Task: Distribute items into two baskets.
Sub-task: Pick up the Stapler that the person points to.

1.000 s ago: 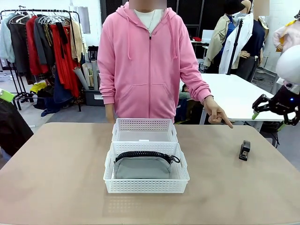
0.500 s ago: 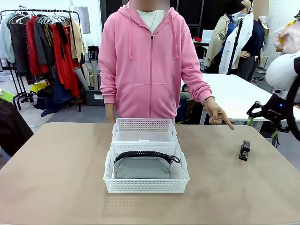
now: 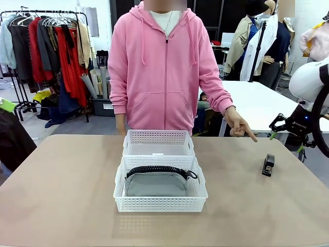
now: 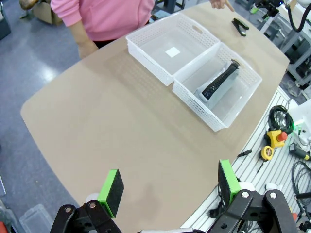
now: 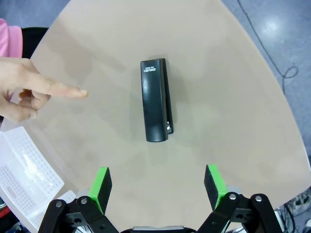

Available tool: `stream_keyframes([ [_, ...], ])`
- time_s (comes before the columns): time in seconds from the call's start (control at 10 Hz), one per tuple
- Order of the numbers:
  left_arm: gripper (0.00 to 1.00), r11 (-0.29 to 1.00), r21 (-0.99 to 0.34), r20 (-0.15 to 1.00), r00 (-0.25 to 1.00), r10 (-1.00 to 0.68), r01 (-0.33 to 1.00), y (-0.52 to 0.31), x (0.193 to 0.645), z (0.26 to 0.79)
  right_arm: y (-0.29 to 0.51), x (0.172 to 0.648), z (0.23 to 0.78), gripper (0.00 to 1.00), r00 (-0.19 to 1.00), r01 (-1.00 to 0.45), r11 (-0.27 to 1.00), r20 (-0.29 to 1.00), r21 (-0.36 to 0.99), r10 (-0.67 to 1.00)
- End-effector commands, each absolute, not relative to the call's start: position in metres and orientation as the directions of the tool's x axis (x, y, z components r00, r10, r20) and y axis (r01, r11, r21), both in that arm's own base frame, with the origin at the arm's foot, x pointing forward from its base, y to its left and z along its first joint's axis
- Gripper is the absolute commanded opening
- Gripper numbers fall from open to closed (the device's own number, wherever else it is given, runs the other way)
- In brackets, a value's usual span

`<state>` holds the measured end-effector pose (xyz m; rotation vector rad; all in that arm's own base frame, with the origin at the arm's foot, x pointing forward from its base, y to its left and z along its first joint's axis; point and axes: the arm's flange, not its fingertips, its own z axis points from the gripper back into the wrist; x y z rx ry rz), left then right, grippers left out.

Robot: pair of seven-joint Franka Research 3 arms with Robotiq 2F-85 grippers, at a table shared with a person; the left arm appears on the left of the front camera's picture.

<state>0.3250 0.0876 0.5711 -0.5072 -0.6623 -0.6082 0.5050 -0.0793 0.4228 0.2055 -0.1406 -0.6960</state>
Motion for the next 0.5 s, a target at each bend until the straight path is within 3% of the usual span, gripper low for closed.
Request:
stream_keyframes([
  [0.0, 1.0, 0.698, -0.242, 0.707, 0.615, -0.35, 0.674, 0.0878, 0.3259, 0.5706, -0.0792, 0.5048, 0.4238, 1.0, 0.759, 0.621, 0.748, 0.061, 0.235, -0.649],
  [0.4, 1.0, 0.698, -0.242, 0.707, 0.615, -0.35, 0.674, 0.0878, 0.3259, 0.5706, -0.0792, 0.5048, 0.4238, 1.0, 0.759, 0.621, 0.748, 0.061, 0.235, -0.649],
])
